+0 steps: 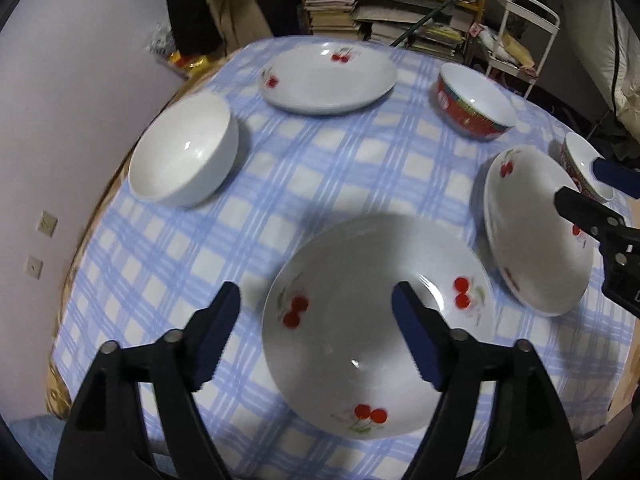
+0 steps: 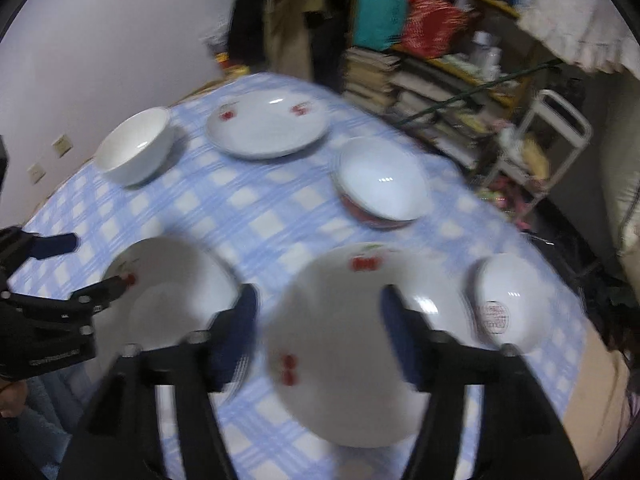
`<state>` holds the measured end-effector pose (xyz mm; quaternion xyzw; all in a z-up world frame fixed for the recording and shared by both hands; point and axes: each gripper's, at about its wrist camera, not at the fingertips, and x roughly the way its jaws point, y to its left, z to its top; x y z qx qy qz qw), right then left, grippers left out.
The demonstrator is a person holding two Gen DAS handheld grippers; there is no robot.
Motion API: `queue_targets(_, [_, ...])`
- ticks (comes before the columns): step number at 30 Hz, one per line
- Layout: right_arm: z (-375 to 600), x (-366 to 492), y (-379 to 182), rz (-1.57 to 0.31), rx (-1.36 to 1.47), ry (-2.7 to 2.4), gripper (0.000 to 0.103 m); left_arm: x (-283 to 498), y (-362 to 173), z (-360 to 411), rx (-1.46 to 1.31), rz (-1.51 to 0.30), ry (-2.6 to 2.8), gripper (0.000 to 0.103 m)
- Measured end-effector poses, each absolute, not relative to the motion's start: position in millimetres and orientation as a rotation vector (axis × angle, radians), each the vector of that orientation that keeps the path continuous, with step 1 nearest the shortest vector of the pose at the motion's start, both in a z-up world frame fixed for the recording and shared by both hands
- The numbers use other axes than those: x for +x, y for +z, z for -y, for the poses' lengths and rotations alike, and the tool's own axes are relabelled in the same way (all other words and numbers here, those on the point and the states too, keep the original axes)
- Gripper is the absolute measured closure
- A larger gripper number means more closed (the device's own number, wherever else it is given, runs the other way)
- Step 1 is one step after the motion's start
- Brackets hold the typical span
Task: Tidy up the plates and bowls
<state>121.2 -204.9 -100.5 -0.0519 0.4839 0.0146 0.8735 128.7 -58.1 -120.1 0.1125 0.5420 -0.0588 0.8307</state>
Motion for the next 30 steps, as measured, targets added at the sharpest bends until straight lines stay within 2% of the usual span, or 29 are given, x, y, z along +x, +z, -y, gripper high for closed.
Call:
queue_targets(3, [230, 121, -95, -1.021, -0.061, -0.04, 0.008, 139, -111, 73, 0.231, -1.16, -0.149, 0.023])
queue_targets(6, [257, 117, -93, -1.023, -0.011, -0.093, 0.004, 146, -104, 90, 0.244, -1.146, -0.168, 0.023])
queue_targets(14, [317, 105, -111, -1.084, 0.131, -0.184, 0.003, 169, -110, 135, 0.246, -1.148, -0.248, 0.023])
queue_targets(30, [358, 108, -180, -1.248, 0.26, -0.175, 0.006, 188, -178, 185, 0.265, -1.281, -0.343, 0.023])
